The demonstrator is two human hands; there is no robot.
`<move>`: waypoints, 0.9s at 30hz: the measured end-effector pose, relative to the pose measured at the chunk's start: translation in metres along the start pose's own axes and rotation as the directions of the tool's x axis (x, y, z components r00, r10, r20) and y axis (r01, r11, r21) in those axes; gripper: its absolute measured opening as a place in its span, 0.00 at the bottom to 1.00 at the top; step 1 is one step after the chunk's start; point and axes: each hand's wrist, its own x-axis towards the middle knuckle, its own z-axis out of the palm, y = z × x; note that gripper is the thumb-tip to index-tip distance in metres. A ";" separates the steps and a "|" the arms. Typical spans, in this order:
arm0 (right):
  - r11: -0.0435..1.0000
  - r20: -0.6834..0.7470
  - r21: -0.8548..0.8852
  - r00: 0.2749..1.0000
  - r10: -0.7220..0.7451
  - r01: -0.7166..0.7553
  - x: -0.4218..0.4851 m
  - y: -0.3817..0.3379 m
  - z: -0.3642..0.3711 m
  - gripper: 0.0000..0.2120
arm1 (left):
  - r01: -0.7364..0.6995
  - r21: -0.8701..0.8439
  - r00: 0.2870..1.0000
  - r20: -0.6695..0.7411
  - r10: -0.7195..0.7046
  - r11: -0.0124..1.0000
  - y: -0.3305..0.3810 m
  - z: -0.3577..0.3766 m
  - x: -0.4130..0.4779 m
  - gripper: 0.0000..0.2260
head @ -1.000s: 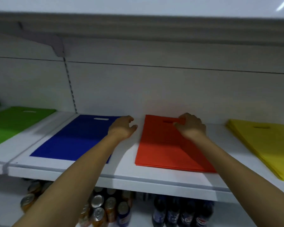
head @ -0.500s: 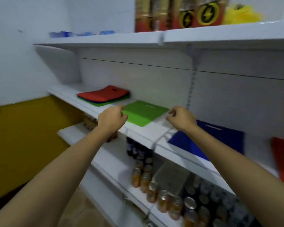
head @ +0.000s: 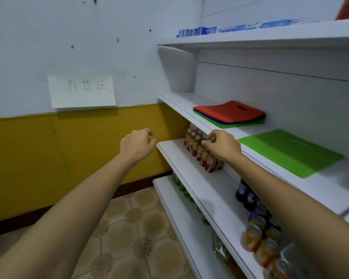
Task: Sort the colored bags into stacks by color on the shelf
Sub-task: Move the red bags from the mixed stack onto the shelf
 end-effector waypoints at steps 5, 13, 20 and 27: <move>0.998 -0.026 0.066 0.999 0.025 -0.023 0.047 0.002 0.022 0.07 | 0.002 -0.006 1.000 0.020 -0.002 1.000 -0.013 0.021 0.035 0.15; 0.960 -0.136 0.229 0.972 0.194 -0.160 0.148 0.042 0.027 0.04 | 0.008 -0.295 0.999 0.049 0.007 0.956 0.014 0.074 0.140 0.13; 0.871 -0.227 0.401 0.891 0.393 -0.282 0.243 0.104 0.017 0.08 | -0.097 -0.343 0.989 0.070 0.129 0.934 0.051 0.124 0.248 0.14; 0.832 -0.224 0.398 0.839 0.496 -0.386 0.287 0.149 0.025 0.08 | -0.193 -0.405 0.963 0.097 0.252 0.894 0.075 0.178 0.320 0.13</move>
